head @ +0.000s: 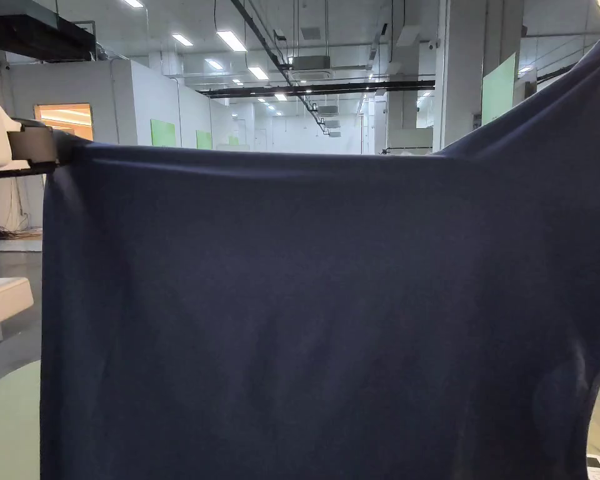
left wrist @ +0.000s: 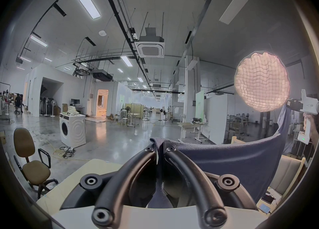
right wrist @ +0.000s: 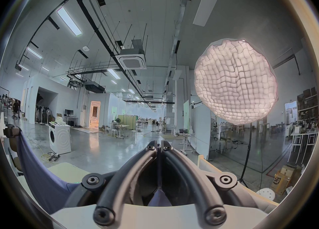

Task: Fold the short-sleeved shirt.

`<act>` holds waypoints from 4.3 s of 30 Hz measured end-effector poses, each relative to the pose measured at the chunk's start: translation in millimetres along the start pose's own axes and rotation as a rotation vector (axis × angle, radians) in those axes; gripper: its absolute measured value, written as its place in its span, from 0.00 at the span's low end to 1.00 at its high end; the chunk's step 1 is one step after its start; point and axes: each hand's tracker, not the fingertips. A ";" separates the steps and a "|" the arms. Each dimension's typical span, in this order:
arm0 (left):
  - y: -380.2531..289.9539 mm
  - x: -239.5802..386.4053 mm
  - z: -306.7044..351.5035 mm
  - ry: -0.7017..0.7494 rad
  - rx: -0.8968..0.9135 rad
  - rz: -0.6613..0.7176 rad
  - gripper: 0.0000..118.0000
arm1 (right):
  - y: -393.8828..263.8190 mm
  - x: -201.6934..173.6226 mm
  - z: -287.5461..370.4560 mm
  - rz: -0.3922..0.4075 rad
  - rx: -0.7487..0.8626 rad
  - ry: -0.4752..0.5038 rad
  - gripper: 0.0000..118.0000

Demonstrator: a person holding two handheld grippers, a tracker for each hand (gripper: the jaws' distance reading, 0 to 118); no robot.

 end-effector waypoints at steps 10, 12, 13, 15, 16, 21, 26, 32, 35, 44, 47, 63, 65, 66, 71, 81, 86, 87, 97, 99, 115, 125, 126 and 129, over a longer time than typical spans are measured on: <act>-12.2 -13.1 -89.3 0.021 -0.058 0.008 0.06 | -1.2 -21.1 -94.9 -0.073 -0.085 -0.022 0.02; -19.4 -12.8 -109.8 0.090 -0.082 0.023 0.06 | -6.1 -27.6 -110.6 -0.093 -0.086 -0.020 0.02; -21.3 -15.0 -125.0 0.081 -0.091 0.013 0.06 | -9.3 -32.9 -119.5 -0.094 -0.093 -0.026 0.02; -26.4 -18.6 -147.0 0.079 -0.101 0.018 0.06 | -12.0 -42.4 -138.9 -0.059 -0.112 -0.037 0.02; -29.2 -19.9 -157.1 0.074 -0.105 0.026 0.06 | -10.5 -46.5 -150.7 -0.045 -0.152 -0.065 0.02; -42.7 -7.5 -191.3 0.035 -0.109 0.048 0.06 | -14.3 -66.0 -194.5 0.025 -0.136 -0.131 0.02; -42.6 -0.5 -221.1 0.050 -0.135 0.041 0.06 | -12.3 -90.9 -212.8 0.056 -0.126 -0.128 0.02; -66.6 -2.8 -236.3 0.031 -0.145 0.041 0.06 | -36.3 -103.8 -231.9 0.122 -0.139 -0.113 0.02; -112.0 12.1 -229.7 0.012 -0.211 0.046 0.06 | -84.2 -101.5 -235.5 0.059 -0.207 -0.076 0.02; -287.3 3.1 -217.7 0.013 -0.404 0.143 0.06 | -252.1 -98.6 -218.3 -0.013 -0.435 -0.022 0.02; -337.7 -5.7 -197.0 -0.002 -0.451 0.200 0.06 | -295.2 -93.4 -190.6 -0.066 -0.465 0.045 0.02; -476.3 -42.4 119.6 -0.057 -0.645 0.334 0.06 | -440.4 -1.4 223.4 -0.157 -0.743 0.084 0.02; -483.4 -41.2 141.5 -0.058 -0.677 0.343 0.06 | -449.8 2.6 256.3 -0.171 -0.803 0.070 0.02; -486.6 -41.5 148.2 -0.054 -0.699 0.342 0.05 | -450.9 3.0 269.2 -0.181 -0.826 0.055 0.02; -492.8 -52.3 155.6 -0.016 -0.735 0.317 0.05 | -464.1 0.1 279.5 -0.140 -0.849 0.042 0.02; -459.4 -30.4 133.5 -0.012 -0.624 0.292 0.75 | -492.2 -27.0 209.5 -0.150 -0.882 0.089 0.86; -402.6 10.0 149.7 -0.019 -0.483 0.142 0.77 | -467.1 -34.7 222.4 -0.189 -0.778 0.085 0.76; -390.0 20.1 155.3 -0.024 -0.448 0.104 0.77 | -455.1 -37.2 228.1 -0.197 -0.733 0.088 0.76; -339.3 94.0 194.6 -0.009 -0.246 -0.107 0.67 | -394.1 -56.5 277.9 -0.188 -0.469 0.137 0.72; -337.5 103.8 196.6 -0.010 -0.249 -0.134 0.59 | -392.6 -61.1 276.9 -0.176 -0.482 0.126 0.58; -344.5 126.1 203.0 -0.076 -0.295 -0.128 0.00 | -400.9 -91.3 279.4 -0.111 -0.493 0.180 0.00; -349.2 99.5 199.4 -0.021 -0.321 -0.080 0.00 | -402.4 -85.3 276.1 -0.158 -0.493 0.175 0.00; -350.3 97.1 199.3 -0.015 -0.323 -0.077 0.00 | -402.4 -85.1 276.3 -0.160 -0.495 0.174 0.00; -356.3 87.6 196.6 0.006 -0.339 -0.081 0.00 | -403.8 -84.1 277.2 -0.162 -0.499 0.172 0.00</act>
